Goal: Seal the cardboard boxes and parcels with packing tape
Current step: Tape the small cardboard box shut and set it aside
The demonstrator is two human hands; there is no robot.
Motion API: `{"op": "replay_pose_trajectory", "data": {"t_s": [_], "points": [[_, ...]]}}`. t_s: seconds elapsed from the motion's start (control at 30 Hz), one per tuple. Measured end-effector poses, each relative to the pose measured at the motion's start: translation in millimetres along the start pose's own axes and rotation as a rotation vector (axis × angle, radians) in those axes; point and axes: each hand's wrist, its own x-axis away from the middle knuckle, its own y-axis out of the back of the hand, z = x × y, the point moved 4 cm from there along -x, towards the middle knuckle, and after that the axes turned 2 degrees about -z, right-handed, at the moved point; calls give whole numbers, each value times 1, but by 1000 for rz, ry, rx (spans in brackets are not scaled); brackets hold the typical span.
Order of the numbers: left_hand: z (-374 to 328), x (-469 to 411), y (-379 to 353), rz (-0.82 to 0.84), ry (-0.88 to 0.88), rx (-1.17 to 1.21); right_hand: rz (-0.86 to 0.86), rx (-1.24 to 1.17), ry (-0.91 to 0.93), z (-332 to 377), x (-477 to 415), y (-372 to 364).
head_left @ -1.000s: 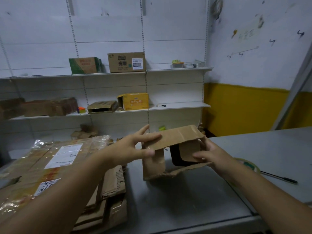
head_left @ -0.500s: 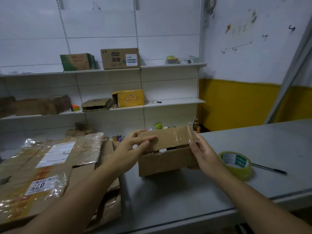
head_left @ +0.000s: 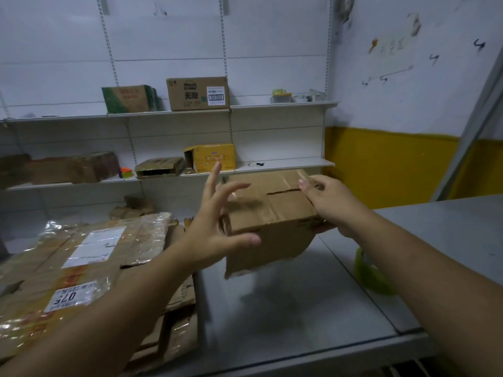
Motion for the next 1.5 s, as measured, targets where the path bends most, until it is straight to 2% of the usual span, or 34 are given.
{"op": "replay_pose_trajectory", "data": {"t_s": [0.07,0.17,0.27,0.47,0.6,0.83,0.9,1.0,1.1,1.2,1.3,1.37,1.43,1.5], "points": [[6,3,-7,37,-9,-26,18,-40,-69,-7,1,-2],[19,1,-5,83,179,-29,33,-30,-92,-17,2,-5],[33,2,-3,138,279,6,61,12,-54,-24,6,-7],[44,10,-10,130,309,8,114,35,5,-38,6,-17],[47,17,-11,97,330,55,186,-87,3,-33,9,-27],[58,26,-17,35,300,154,153,-95,126,-50,28,-21],[54,29,-20,115,302,164,129,-158,124,-55,30,-20],[50,24,-15,129,342,115,143,-317,30,-59,29,-23],[60,15,-10,79,364,192,177,-529,-71,-69,33,-29],[64,10,-10,0,402,278,83,-444,-191,-98,33,-33],[67,1,-3,-222,381,396,26,-327,-327,-127,36,-39],[69,-2,-1,-296,401,466,104,-446,-392,-128,37,-51],[71,-4,-3,-280,410,425,166,-616,-419,-121,34,-60],[71,-3,-5,-255,395,351,131,-674,-411,-113,29,-62]]}}
